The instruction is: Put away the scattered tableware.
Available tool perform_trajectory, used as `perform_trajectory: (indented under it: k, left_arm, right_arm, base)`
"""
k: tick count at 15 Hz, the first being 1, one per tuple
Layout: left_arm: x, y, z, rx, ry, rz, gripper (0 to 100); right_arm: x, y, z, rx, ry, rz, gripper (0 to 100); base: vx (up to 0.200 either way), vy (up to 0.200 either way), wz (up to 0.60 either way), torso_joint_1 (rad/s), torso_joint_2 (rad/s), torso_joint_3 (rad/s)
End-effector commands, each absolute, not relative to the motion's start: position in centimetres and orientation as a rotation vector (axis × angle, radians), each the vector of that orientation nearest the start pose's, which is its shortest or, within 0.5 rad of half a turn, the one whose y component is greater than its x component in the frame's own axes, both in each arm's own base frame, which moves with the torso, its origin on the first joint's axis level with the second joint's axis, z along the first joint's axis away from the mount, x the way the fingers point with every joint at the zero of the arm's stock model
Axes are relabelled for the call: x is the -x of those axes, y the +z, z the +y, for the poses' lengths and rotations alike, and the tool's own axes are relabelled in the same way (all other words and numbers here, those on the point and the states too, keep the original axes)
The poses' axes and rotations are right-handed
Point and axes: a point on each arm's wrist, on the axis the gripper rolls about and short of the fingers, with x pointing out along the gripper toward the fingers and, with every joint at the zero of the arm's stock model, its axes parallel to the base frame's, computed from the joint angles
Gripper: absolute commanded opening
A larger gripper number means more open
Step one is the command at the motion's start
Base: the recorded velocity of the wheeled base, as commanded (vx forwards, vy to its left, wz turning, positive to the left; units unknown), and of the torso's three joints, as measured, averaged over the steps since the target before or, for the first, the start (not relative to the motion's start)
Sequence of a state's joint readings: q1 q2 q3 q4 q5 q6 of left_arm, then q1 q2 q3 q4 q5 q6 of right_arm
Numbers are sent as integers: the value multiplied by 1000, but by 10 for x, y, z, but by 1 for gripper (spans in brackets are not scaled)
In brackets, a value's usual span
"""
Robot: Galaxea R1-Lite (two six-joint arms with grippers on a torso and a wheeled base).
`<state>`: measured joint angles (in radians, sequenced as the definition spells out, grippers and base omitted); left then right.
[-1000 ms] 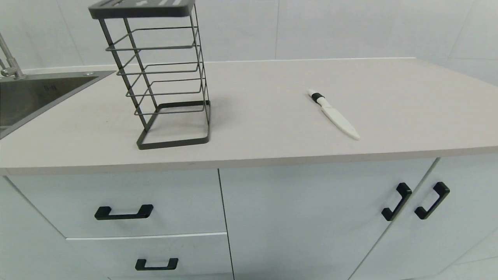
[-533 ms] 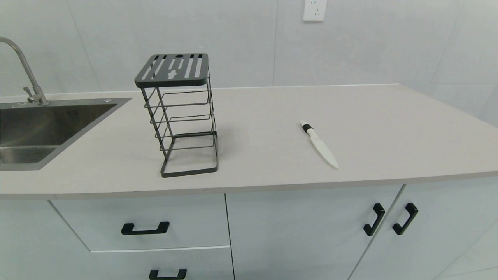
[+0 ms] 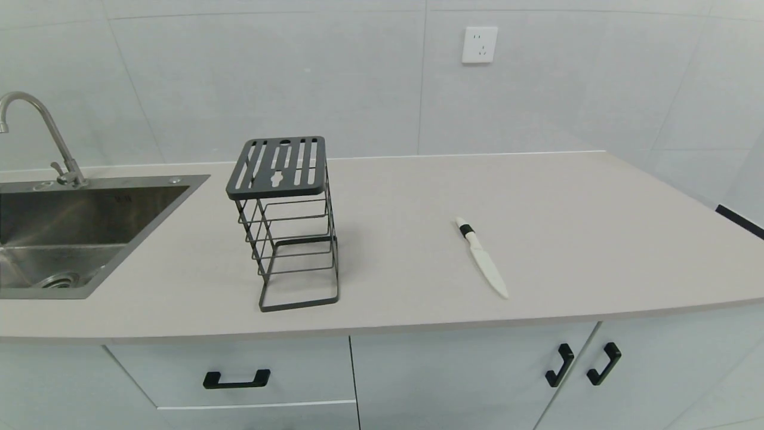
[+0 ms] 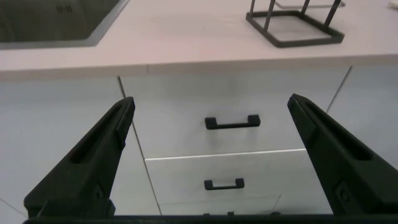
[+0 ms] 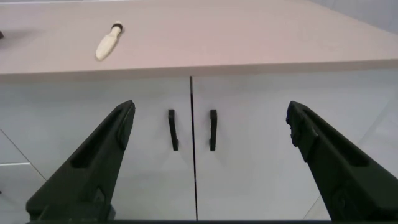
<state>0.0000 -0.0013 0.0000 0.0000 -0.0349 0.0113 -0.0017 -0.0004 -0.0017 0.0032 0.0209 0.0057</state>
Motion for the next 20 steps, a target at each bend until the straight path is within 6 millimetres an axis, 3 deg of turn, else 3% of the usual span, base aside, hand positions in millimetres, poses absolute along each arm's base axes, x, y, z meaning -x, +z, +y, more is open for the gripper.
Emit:
perform_trajectory:
  k: [1,8,16,20]
  left_arm:
    - [23,75,-1,-11,-37,0,100]
    - [23,75,-1,-11,-37,0,100]
    - [23,75,-1,-11,-37,0,100]
    - [23,75,-1,-11,-37,0,100]
  right_arm:
    - [23,76,1,-6,20,2,100]
    - [23,76,1,-6,20,2,100]
    - [23,76,1,-6,20,2,100]
    - [23,76,1,-5,20,2,100]
  base:
    - [0,0,0,290,-515,-237]
    - [0,0,0,267,-509,-244]
    - [0,0,0,24,-47,-23]
    - [0,0,450,2,-1,3]
